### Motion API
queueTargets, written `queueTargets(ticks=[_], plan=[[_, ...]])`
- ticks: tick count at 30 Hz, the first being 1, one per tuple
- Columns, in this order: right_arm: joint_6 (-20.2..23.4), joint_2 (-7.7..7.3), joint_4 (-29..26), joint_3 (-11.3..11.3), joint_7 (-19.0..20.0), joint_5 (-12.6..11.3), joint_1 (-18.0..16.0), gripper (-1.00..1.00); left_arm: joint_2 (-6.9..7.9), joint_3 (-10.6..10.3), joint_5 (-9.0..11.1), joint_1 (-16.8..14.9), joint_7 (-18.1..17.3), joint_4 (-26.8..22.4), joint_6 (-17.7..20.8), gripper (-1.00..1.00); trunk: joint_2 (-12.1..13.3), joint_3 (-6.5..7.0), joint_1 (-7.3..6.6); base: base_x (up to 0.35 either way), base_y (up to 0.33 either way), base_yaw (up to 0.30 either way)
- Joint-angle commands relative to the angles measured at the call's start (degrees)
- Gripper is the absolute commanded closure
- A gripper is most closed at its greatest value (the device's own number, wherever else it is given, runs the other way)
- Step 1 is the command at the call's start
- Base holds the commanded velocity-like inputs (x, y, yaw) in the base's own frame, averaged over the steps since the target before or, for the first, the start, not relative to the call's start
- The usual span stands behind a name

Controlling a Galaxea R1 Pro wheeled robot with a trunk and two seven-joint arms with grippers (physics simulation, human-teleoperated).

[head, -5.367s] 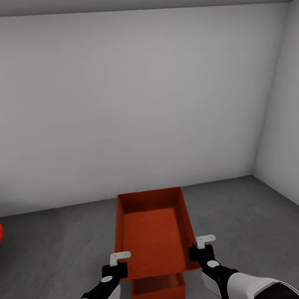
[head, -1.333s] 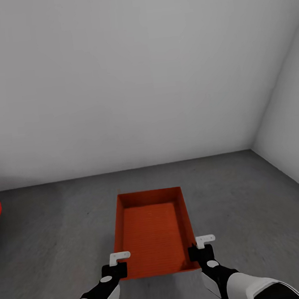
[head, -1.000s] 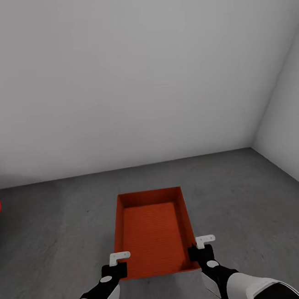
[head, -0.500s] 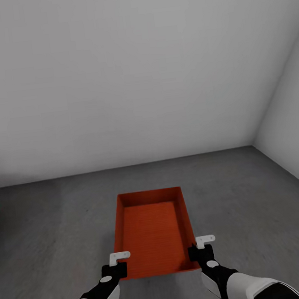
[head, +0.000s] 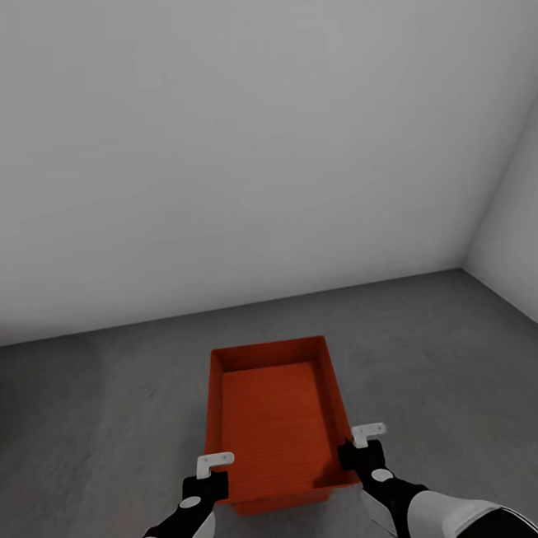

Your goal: Move the two storage containers from the living room to the garage. In the garage, place one container on the floor and stack the other container on top of it (either order is fine).

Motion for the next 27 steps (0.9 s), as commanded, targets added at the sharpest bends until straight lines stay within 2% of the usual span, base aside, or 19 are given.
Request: queueTargets(ticks=[1,12,27], plan=[[-0.03,0.48,0.10,-3.09,-0.11,-0.14,-0.05,1.00,-0.15,0.10,-0.06,-0.05,0.38,-0.14,-0.10,1.00,-0.06,-0.07,0.05,0.320,0.000,0.000],[-0.18,0.48,0.10,-3.09,-0.14,-0.15,-0.05,1.00,-0.15,0.10,-0.07,-0.05,0.38,-0.14,-0.10,1.00,-0.06,-0.07,0.05,0.299,0.000,0.000],[-0.10,0.48,0.10,-3.02,-0.10,-0.07,-0.05,1.00,-0.23,0.10,-0.06,-0.05,0.38,-0.14,-0.10,1.00,-0.06,-0.70,0.05,0.029,0.000,0.000]])
